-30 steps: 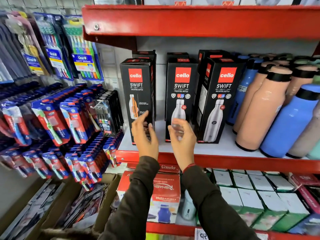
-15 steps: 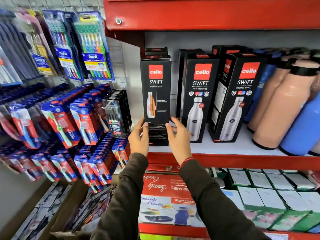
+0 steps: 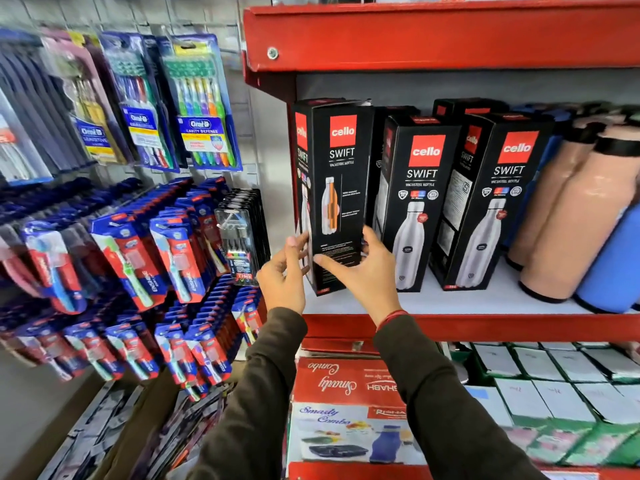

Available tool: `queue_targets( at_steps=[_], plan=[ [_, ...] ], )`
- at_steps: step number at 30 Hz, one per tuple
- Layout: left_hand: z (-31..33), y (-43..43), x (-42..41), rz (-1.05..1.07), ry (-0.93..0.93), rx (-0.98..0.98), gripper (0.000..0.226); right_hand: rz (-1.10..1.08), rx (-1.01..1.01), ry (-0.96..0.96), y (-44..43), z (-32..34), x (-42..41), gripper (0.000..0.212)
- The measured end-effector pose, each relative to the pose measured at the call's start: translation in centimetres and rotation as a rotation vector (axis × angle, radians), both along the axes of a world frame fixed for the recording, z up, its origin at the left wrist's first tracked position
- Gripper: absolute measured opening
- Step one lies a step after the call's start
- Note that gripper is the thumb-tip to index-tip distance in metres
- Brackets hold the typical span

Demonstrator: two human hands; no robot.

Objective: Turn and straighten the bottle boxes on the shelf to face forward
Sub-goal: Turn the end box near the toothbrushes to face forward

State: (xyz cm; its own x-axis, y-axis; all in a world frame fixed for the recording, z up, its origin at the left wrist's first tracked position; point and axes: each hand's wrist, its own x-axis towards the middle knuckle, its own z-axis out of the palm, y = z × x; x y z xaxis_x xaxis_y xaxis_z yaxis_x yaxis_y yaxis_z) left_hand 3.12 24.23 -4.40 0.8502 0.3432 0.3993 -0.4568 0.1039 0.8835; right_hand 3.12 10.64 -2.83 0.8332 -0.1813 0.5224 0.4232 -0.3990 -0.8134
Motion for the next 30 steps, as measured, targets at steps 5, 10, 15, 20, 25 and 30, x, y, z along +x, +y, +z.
queue_targets(
  at_steps=[5,10,15,20,25,30],
  plan=[
    [-0.5,0.3,-0.3,-0.005,-0.009,0.012,0.04,-0.061,-0.021,-0.004,0.5,-0.1,0.2,0.074],
    [-1.1,1.5,1.2,0.021,-0.051,0.104,0.034,-0.029,0.005,-0.005,0.4,0.2,0.3,0.061],
    [-1.5,2.8,3.4,-0.14,0.098,0.145,0.029,0.073,-0.006,0.045,0.2,0.2,0.5,0.066],
    [-1.7,3.6,3.0,-0.239,0.129,0.12,0.03,0.177,-0.005,0.126,-0.2,-0.2,0.8,0.097],
    [-1.8,3.3,2.6,-0.21,0.153,0.109,0.027,0.231,-0.097,0.16,-0.8,-0.4,1.1,0.081],
    [-1.9,2.9,2.6,-0.148,0.125,0.148,0.029,0.269,-0.113,0.155,-0.8,-0.1,1.0,0.069]
  ],
)
